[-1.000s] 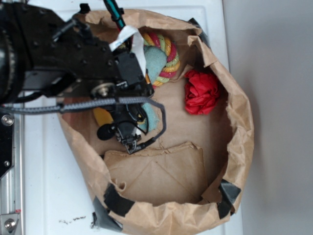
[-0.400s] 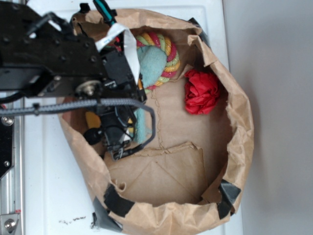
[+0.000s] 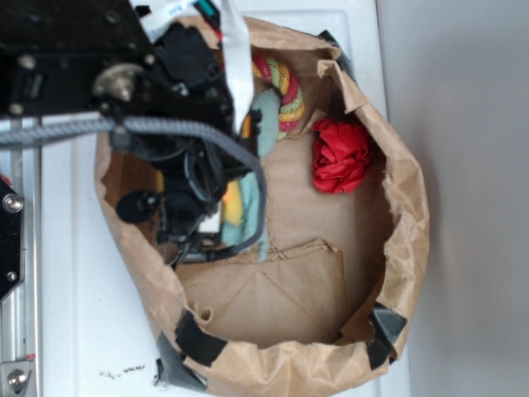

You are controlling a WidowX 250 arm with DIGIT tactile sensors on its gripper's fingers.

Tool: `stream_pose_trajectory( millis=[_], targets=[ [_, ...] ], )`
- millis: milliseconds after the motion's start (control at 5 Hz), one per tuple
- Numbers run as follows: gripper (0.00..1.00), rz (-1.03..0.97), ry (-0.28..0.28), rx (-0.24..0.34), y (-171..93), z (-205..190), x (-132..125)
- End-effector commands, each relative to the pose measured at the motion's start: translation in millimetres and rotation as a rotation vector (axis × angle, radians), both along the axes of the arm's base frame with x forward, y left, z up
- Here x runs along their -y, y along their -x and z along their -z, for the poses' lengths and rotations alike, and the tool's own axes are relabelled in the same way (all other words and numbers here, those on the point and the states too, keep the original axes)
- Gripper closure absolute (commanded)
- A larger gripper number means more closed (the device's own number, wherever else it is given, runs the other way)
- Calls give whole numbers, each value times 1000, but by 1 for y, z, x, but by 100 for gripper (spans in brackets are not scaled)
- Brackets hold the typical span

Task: Grab the green sponge.

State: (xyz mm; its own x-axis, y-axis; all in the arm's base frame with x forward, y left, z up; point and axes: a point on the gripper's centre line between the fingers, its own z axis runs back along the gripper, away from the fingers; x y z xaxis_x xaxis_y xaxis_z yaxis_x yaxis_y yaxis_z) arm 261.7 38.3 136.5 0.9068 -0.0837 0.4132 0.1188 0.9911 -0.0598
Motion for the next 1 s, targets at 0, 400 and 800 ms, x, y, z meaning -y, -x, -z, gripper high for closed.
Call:
stream_pose_trajectory(
  millis=[0,400,800],
  targets=[
    [100,-21,-163,46,-17,-54,-10],
    [100,-56,-236,-212,-3,-75,0],
    [100,-80,-215,-185,-4,-61,9]
  ],
)
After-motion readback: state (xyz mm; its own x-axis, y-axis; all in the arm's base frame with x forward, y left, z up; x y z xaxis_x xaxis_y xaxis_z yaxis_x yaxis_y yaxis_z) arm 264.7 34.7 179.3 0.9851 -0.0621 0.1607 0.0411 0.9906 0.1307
